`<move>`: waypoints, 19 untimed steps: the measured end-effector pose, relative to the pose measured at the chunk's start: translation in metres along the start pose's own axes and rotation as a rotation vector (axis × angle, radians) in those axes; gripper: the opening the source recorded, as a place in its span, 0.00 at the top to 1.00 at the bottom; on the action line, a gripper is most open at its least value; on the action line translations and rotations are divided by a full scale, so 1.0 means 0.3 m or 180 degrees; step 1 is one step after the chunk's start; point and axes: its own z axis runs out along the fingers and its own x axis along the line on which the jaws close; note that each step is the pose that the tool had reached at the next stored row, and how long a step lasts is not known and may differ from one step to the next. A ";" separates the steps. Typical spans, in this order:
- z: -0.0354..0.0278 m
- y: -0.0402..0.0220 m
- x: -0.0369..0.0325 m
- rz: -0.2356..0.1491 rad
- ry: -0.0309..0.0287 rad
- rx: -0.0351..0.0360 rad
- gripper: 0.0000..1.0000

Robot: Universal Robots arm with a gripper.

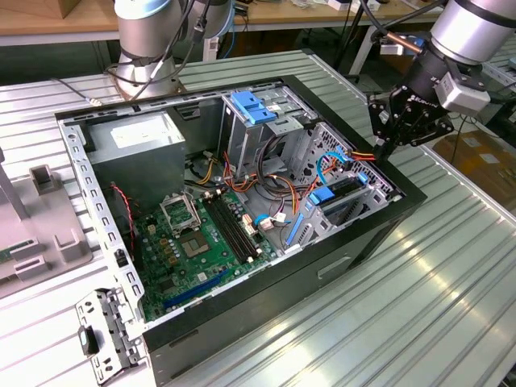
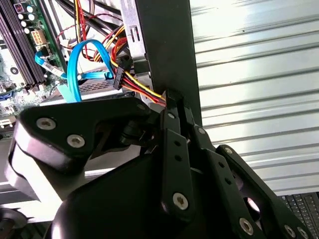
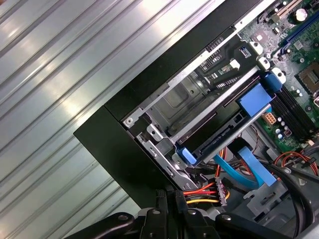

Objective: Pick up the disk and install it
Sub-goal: 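Insert the first disk wire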

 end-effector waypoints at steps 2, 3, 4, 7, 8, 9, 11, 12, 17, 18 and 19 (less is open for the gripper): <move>0.000 0.000 0.000 0.0000 0.0000 0.0000 0.82; 0.000 0.000 0.000 0.0000 0.0000 0.0000 0.82; 0.000 0.000 0.000 0.0001 -0.0001 0.0000 0.82; 0.000 0.000 0.000 0.0001 0.0000 0.0000 0.82; -0.001 0.000 0.000 0.0001 -0.0001 0.0001 0.82; -0.003 0.000 0.000 0.0001 -0.0002 0.0002 0.82; -0.008 0.000 0.000 0.0001 0.0000 0.0000 0.82; -0.010 0.000 0.000 0.0001 0.0000 0.0001 0.82; -0.018 0.000 -0.001 0.0001 -0.0001 0.0001 0.82; -0.019 0.000 -0.001 0.0001 -0.0001 0.0001 0.82; -0.020 -0.001 -0.001 0.0001 -0.0001 0.0001 0.82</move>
